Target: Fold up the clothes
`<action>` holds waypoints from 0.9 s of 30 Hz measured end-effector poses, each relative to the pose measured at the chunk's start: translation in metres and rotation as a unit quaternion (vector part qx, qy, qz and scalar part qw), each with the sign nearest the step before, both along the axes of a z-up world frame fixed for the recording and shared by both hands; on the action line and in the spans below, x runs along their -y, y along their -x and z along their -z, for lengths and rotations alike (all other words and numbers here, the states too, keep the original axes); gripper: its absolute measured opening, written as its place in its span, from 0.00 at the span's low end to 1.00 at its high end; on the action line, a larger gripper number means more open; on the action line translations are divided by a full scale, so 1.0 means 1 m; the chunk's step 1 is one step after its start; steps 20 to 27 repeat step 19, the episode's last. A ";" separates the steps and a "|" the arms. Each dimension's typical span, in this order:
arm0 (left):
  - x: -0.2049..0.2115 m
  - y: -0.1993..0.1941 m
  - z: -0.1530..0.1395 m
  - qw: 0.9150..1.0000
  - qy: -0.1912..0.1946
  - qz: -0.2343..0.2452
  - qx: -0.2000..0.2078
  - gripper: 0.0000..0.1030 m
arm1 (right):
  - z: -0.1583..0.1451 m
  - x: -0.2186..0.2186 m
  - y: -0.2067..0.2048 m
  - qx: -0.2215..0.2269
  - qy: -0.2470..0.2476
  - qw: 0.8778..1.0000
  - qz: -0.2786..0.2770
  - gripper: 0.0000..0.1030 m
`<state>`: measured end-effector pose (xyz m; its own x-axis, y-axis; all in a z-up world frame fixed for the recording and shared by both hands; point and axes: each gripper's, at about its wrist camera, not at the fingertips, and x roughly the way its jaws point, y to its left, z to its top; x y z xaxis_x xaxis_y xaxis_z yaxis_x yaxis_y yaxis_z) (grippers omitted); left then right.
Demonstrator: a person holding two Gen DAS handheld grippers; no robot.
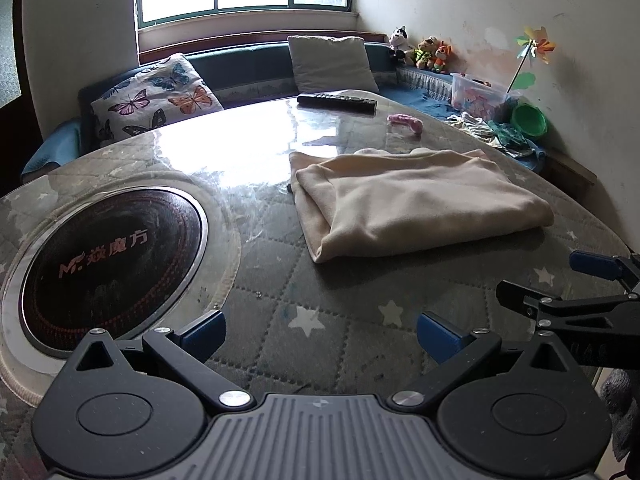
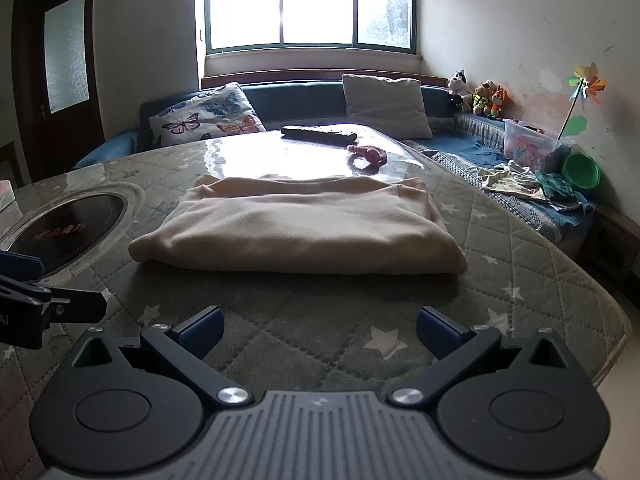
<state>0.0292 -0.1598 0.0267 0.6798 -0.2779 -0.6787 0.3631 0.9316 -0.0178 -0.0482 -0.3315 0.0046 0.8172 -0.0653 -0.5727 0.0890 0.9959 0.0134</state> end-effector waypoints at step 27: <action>0.004 0.006 0.006 1.000 -0.001 0.010 0.000 1.00 | 0.001 0.000 0.004 -0.001 0.001 1.000 0.007 1.00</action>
